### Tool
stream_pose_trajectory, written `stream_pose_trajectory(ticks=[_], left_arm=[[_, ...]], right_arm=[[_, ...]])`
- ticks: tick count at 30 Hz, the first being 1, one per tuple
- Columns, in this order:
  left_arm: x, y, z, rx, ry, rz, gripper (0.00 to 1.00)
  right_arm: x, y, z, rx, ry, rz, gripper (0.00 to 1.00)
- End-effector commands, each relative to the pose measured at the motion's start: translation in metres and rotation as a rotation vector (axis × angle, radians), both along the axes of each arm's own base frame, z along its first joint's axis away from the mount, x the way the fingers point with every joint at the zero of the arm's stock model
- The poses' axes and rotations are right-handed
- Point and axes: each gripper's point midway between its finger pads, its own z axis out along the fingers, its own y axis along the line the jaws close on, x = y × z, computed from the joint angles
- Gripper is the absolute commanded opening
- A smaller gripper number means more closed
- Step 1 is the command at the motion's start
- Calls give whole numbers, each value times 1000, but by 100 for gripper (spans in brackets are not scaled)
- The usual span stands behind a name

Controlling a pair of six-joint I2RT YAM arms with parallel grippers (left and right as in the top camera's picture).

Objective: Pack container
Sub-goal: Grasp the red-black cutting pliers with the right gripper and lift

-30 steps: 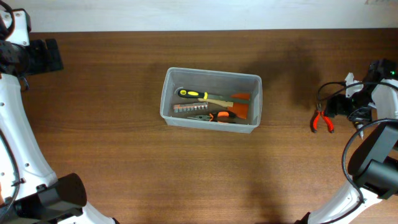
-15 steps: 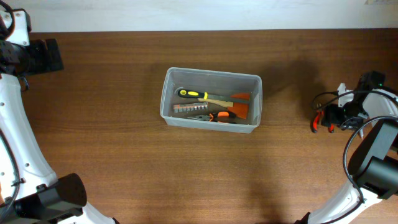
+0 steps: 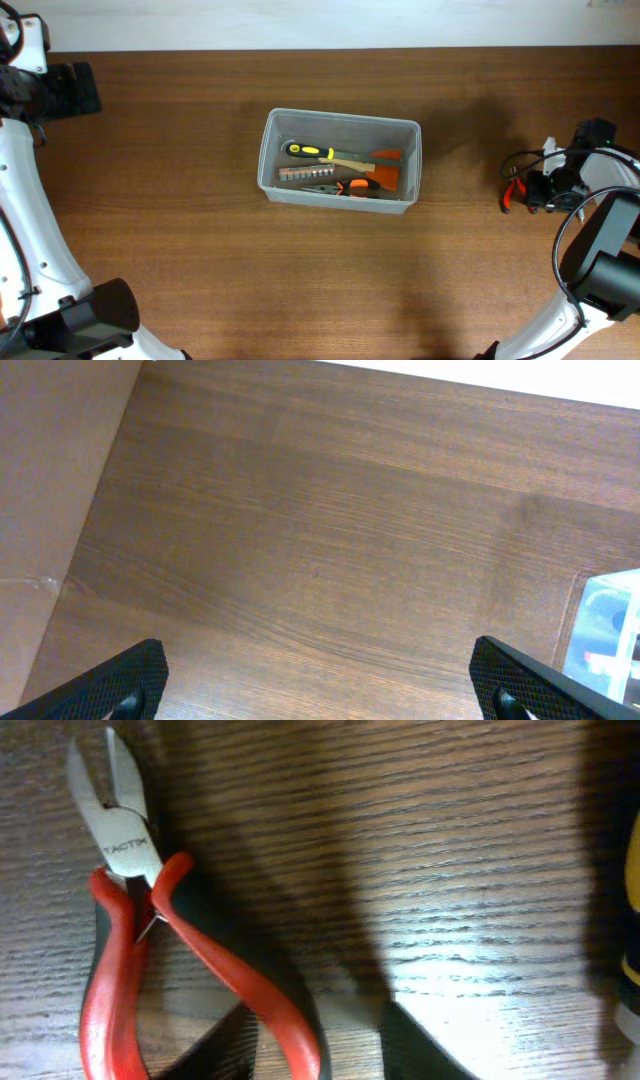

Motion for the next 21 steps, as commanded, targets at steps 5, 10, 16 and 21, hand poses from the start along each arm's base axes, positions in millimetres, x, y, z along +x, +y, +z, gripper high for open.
stream_pose_trajectory(ticks=[5, 10, 16, 21], left_arm=[[-1, 0, 2, -9, -8, 6, 99], [-1, 0, 2, -8, -9, 6, 99], [-1, 0, 2, -8, -9, 6, 99], [-1, 0, 2, -8, -9, 6, 99]], right_arm=[[-9, 10, -10, 53, 21, -99, 11], [-10, 24, -8, 135, 22, -166, 4], [-2, 46, 20, 267, -35, -166, 4], [7, 51, 79, 265, -132, -140, 4]])
